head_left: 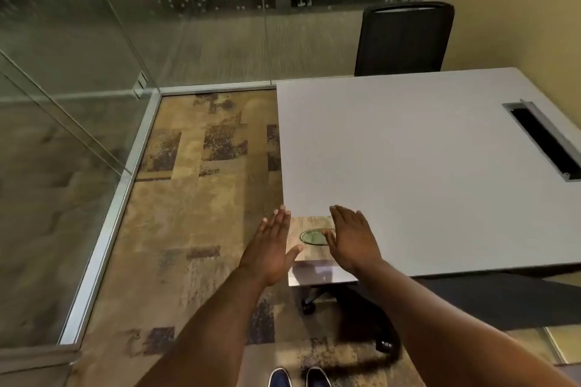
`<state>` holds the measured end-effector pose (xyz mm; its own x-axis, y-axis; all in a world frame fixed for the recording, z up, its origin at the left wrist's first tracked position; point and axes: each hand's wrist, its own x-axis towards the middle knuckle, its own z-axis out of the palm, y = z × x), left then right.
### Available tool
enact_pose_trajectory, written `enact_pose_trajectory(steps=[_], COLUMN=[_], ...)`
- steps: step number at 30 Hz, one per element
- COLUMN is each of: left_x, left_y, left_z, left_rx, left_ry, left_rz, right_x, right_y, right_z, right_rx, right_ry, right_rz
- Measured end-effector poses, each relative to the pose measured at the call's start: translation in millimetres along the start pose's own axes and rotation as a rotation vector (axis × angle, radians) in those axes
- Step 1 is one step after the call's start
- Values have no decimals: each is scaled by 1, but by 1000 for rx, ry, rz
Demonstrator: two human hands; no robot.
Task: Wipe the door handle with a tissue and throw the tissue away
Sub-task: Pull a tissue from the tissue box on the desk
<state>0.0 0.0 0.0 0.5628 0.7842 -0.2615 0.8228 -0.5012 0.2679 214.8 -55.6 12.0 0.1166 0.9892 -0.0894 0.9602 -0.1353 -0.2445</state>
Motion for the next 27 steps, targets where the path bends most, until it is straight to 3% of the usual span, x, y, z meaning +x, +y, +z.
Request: enact_pose_trajectory(steps=[5, 10, 27], left_x=[4, 8, 16], left_y=[0, -1, 2], left_z=[21, 36, 34], left_rx=[19, 59, 100], left_ry=[-268, -428, -488], left_rz=[-5, 9, 13], right_x=[7, 14, 23], right_y=[0, 0, -2], right_z=[14, 23, 31], right_rx=[-50, -109, 67], right_ry=[-94, -163, -77], right_rz=[32, 56, 221])
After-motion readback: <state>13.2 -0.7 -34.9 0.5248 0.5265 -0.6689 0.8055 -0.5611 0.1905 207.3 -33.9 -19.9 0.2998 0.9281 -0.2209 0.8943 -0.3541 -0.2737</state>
